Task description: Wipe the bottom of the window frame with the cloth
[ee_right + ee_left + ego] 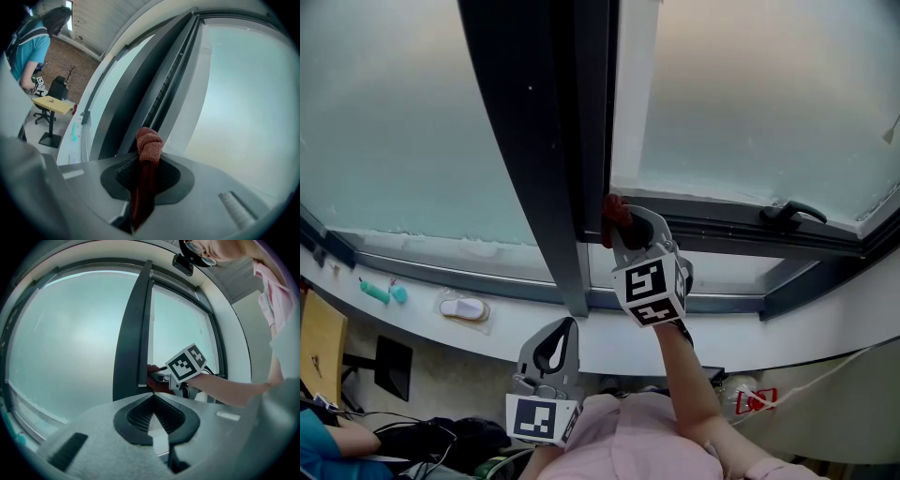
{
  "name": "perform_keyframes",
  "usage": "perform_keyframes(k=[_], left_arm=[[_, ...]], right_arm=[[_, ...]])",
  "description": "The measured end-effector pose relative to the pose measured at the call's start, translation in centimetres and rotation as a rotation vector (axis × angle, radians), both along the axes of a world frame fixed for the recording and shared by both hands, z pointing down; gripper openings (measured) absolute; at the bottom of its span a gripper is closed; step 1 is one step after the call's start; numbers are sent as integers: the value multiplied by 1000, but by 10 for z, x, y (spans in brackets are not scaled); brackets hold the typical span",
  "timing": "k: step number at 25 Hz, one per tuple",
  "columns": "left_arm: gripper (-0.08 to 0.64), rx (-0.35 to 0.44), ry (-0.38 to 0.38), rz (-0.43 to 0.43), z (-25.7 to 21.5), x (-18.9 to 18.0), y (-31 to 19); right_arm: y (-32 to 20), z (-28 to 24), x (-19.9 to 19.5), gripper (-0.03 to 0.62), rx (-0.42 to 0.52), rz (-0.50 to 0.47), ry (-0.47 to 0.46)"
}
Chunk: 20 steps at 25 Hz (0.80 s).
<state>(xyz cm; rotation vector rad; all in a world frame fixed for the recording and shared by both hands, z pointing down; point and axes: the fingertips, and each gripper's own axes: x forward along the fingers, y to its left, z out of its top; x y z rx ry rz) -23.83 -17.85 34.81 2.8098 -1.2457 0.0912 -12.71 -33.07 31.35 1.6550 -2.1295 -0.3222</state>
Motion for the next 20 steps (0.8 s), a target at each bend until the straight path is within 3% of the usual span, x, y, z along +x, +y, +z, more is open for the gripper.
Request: perform_keyframes(k=[20], left_arm=[[-5,10,-7,24,-1,8,10]], right_arm=[[18,1,53,61,10,110,-5]])
